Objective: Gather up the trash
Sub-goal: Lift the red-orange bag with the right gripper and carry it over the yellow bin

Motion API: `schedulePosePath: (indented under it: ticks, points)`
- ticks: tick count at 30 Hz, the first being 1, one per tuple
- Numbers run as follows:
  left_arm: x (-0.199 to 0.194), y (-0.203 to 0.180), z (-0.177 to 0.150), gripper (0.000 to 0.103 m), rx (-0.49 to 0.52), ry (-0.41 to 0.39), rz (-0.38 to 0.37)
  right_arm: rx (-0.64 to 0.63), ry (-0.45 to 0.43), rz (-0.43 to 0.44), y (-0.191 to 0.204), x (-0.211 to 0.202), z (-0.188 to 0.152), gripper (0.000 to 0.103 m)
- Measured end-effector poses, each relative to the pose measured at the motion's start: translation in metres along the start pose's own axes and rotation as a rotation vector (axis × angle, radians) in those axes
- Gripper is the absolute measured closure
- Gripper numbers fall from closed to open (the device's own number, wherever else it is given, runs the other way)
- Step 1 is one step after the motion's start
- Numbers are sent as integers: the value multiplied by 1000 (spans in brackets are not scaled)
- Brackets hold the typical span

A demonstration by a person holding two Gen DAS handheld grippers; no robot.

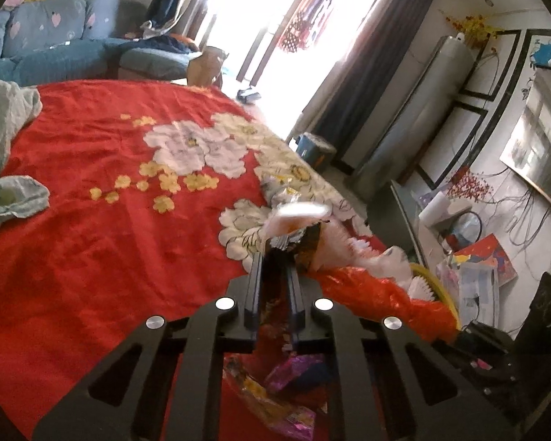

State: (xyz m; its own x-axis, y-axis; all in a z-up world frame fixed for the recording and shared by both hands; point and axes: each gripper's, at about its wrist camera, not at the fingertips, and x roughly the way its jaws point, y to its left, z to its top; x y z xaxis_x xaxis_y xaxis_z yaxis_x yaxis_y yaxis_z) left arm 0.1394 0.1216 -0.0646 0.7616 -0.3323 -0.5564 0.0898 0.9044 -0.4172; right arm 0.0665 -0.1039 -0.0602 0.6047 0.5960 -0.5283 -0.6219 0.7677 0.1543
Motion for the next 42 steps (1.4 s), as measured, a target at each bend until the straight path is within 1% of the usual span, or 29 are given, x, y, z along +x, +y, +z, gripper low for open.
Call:
schedulePosePath:
  ticks: [4,8,10,14,19,27,37,42]
  points:
    - [-25,-9,6,93,21,-63,18,-3,-23,6,3,-8,2,91]
    - [-48,-20,14,93,46,-117,31,0,-68,3,3,-21,7,91]
    - [-56,-25,17,93,55,-131,39,5,-86,-5,3,-25,10,91]
    - [-65,-38,20,93,73,-142,30,22,-123,-31,-3,-37,15,91]
    - [-63,-61,20,93,115,-129,19,50,-162,-79,-21,-49,19,91]
    - [-49,-100,13,93,175,-84,4,107,-201,-161,-51,-67,18,92]
    - [-28,-140,3,93,229,-38,-39,179,-239,-259,-87,-86,14,92]
    - [-17,-158,-4,93,258,-21,-57,213,-253,-311,-105,-96,5,92]
